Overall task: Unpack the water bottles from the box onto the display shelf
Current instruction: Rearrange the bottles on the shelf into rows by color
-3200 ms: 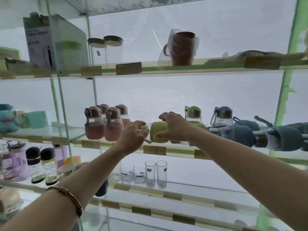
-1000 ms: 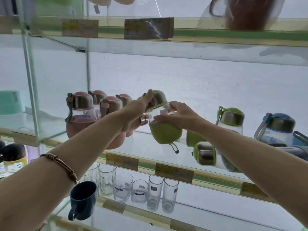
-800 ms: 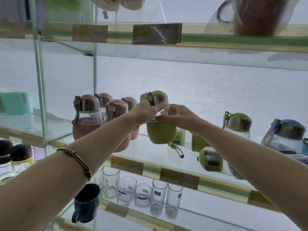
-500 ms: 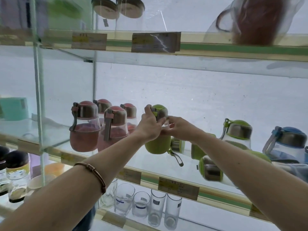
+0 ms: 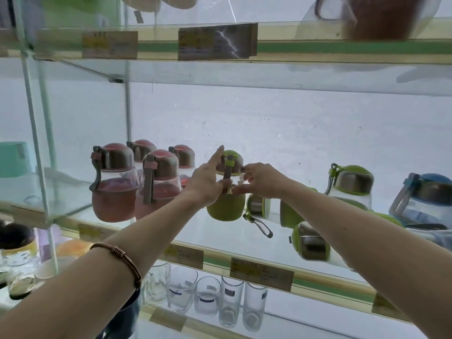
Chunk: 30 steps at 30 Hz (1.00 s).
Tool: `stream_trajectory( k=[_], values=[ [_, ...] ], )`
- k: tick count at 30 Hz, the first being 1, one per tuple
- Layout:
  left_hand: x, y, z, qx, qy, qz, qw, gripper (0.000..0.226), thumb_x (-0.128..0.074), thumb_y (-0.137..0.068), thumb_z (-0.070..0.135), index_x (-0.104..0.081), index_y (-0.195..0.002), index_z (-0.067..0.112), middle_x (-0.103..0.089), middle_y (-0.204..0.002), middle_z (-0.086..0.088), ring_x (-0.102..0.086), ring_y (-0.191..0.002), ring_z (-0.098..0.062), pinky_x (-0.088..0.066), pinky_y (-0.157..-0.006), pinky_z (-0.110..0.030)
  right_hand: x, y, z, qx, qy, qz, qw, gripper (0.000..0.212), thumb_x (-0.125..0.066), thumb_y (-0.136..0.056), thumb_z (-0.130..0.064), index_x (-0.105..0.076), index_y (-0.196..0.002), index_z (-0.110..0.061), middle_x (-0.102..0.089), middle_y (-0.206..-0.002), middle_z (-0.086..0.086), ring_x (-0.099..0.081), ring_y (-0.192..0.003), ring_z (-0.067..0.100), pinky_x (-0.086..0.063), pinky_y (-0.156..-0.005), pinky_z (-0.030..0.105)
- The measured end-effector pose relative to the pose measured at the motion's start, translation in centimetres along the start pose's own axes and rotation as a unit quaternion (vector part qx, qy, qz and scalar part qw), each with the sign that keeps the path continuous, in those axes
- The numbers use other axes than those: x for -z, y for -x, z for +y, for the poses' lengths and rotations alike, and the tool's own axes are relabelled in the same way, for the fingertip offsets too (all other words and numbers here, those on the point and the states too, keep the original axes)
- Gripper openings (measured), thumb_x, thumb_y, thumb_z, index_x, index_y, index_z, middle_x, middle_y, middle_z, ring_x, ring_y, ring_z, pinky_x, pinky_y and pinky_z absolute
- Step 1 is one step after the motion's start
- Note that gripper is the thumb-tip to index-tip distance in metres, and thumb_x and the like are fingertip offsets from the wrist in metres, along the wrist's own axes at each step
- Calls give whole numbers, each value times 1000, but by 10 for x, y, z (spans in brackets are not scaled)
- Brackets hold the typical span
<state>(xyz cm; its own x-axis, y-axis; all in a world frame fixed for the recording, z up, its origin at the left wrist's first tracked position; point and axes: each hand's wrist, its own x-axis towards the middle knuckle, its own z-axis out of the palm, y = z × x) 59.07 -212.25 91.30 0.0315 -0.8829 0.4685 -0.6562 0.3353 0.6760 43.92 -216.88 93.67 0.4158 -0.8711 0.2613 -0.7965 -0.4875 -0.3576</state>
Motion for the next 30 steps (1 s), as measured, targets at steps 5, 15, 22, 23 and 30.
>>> stream_trajectory(
  k=[5,15,22,23,30],
  values=[
    [8,-14,-7,7,5,-16,1000,79,-66,-87,12,-22,-150,32,-51,-136,-3,-45,-127,-23,-39,-102,-35,-7,-5,-6,-32,10,21,999,68,-74,-74,-52,-51,-124,-12,-58,-118,6,-55,-108,23,-48,-93,38],
    [5,-8,-13,-19,-42,-29,999,82,-62,-91,23,-8,-152,29,-41,-145,-4,-42,-130,-29,-37,-106,-46,2,12,-9,-27,75,-13,997,75,-70,-79,-50,-41,-137,-12,-53,-132,6,-50,-119,22,-44,-96,34],
    [-5,15,4,-145,-169,66,973,73,-62,-90,20,-21,-149,12,-20,-151,-7,-13,-142,-23,-22,-114,-37,24,35,4,-32,147,-39,988,81,-72,-79,-46,-36,-143,-13,-45,-142,5,-44,-128,23,-39,-102,32],
    [-8,18,9,-169,-190,70,965,67,-61,-90,17,-27,-146,9,-22,-151,-8,-14,-142,-23,-23,-116,-36,24,38,5,-34,148,-41,988,81,-73,-79,-45,-36,-144,-13,-45,-142,5,-44,-128,23,-39,-102,33],
    [-31,24,37,-223,-263,10,939,53,-53,-93,4,-37,-143,7,-22,-156,-8,-20,-144,-23,-33,-108,-35,35,57,12,-35,152,-42,987,83,-73,-79,-44,-33,-145,-13,-44,-144,5,-42,-130,23,-38,-105,34]
  ],
)
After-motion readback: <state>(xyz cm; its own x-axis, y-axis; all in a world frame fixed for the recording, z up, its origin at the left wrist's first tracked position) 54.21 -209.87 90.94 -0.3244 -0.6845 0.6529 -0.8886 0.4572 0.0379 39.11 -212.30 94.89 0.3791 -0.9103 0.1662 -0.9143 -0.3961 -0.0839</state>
